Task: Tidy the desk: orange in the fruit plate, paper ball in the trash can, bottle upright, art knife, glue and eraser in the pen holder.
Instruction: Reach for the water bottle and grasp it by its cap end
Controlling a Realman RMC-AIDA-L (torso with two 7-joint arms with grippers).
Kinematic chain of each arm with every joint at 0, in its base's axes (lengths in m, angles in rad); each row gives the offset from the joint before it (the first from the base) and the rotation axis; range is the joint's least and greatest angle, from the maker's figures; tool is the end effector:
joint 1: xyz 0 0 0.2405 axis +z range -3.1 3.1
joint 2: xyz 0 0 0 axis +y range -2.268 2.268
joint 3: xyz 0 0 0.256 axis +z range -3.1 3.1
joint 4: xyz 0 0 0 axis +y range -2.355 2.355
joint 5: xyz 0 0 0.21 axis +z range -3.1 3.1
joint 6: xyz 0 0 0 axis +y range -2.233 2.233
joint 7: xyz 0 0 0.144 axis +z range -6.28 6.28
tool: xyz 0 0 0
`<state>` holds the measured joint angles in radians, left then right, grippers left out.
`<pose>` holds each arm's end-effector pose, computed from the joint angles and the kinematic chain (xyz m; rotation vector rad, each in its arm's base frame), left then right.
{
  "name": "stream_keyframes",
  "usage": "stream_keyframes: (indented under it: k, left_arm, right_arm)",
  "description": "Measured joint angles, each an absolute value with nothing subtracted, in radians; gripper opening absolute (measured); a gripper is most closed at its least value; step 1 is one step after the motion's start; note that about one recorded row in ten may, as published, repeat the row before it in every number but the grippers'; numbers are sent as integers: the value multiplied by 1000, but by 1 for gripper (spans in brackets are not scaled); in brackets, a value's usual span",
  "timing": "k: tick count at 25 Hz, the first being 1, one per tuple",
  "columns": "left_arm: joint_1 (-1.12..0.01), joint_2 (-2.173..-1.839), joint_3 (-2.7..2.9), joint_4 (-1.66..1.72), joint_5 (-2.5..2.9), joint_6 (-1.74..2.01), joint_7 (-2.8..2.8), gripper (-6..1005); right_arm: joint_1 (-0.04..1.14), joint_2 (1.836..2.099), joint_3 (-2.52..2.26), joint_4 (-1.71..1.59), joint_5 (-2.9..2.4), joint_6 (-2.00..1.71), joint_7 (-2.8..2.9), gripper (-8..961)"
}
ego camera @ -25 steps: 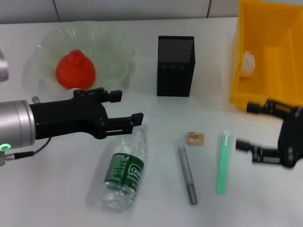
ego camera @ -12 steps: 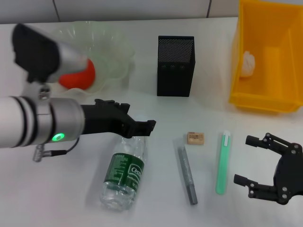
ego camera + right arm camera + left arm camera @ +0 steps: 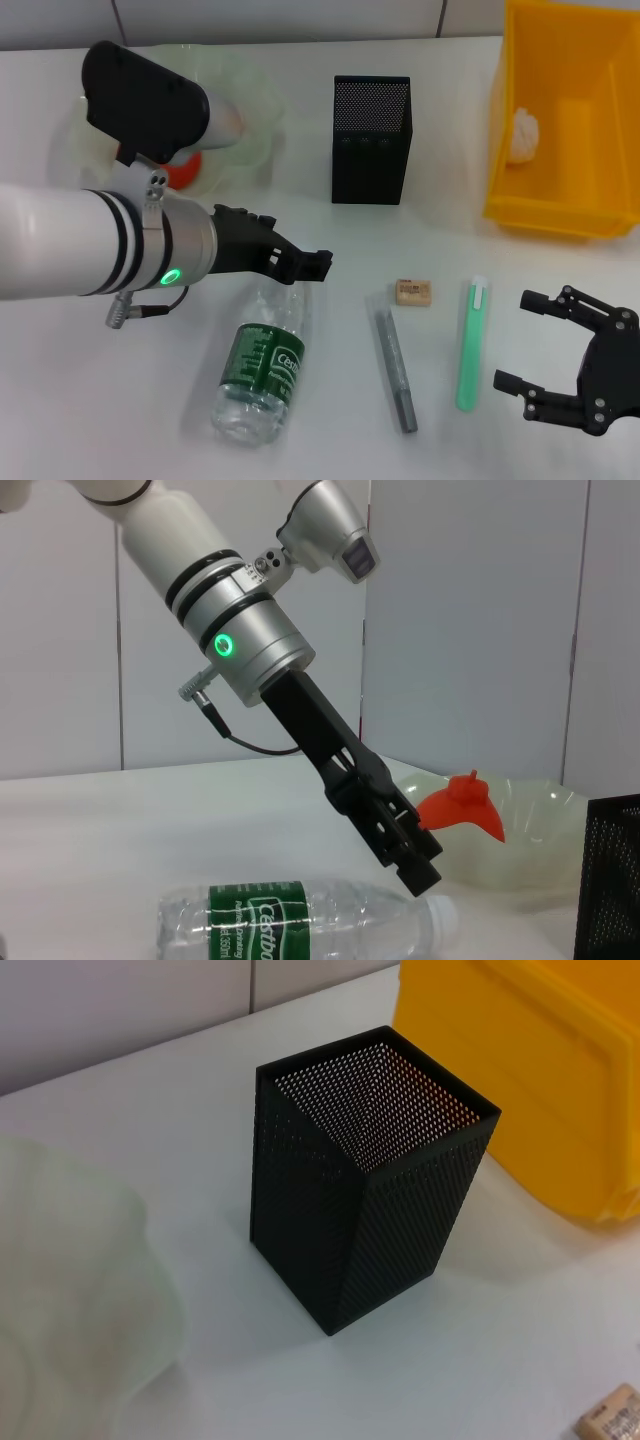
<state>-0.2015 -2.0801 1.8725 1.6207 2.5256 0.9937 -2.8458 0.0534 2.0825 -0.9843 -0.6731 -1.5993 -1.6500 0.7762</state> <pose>-0.1655 0.2983 -0.0594 -2.4694 -0.9154 0.0107 0.3249 0.1975 -0.0081 -2.5588 0.2256 0.7824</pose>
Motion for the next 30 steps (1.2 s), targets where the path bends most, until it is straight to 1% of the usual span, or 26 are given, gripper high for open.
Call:
stream_keyframes:
  k: [1, 2, 7, 9, 30]
  left_arm:
    - [-201, -2080, 1872, 1621, 2526, 994, -2846, 808]
    - [-225, -2080, 1883, 1599, 2547, 984, -2872, 808]
    - [-241, -2080, 1886, 1561, 2547, 960, -2873, 808]
    - [-270, -2080, 1889, 1505, 2535, 945, -2875, 808]
    - [-339, -2080, 1884, 1363, 2494, 909, -2876, 807]
  right_arm:
    - [54, 2083, -984, -672, -1599, -1650, 776, 851]
    - [55, 2083, -984, -669, -1599, -1649, 776, 851]
    - [58, 2083, -985, -661, -1599, -1644, 775, 851]
    - [57, 2083, -985, -661, -1599, -1641, 774, 851]
    - [59, 2083, -986, -660, -1602, -1632, 778, 852]
